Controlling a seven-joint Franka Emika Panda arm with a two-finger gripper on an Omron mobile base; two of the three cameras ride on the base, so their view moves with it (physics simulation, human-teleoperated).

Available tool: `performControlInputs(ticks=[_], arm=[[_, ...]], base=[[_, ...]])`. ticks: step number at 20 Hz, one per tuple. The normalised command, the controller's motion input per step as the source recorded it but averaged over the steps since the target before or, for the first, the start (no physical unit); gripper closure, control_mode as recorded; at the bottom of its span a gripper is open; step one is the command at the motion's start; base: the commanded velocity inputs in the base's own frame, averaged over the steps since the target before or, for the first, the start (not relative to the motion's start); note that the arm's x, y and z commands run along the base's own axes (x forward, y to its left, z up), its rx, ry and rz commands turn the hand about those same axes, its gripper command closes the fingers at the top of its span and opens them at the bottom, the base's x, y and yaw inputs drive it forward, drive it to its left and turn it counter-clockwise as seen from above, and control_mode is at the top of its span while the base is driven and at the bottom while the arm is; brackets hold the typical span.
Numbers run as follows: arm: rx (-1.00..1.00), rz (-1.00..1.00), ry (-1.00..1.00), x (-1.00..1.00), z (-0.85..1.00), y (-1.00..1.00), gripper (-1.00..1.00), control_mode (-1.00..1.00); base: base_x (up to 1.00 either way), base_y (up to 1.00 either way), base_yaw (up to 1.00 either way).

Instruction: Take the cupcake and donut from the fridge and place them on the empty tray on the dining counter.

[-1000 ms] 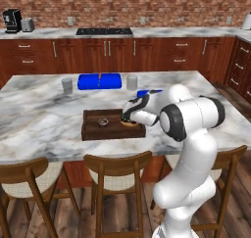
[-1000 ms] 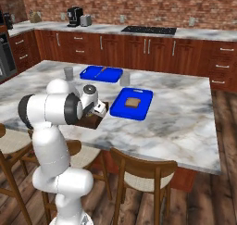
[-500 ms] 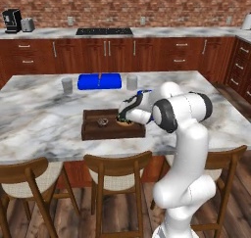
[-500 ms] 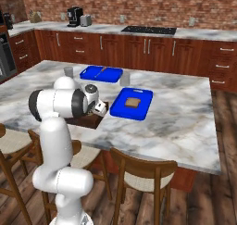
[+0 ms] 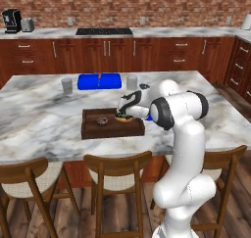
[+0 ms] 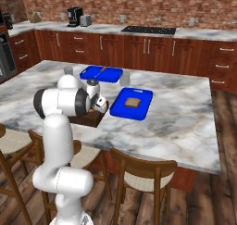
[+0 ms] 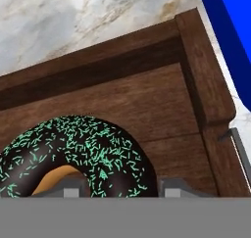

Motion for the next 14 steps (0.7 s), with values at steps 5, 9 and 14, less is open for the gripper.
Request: performControlInputs(ticks=[5,9,14], arm=[[0.00,0.00,-0.16,-0.46,0.18,0.00,-1.00,-1.00],[0.00,0.00,-0.08,-0.55,0.07,0.00,-1.00,-1.00],[0.09,0.00,-0.16,-0.63,0.90,-0.21,-1.00,-1.00]], base=[[0.00,0.00,0.00],[0.00,0.00,0.00],[0.00,0.00,0.00]])
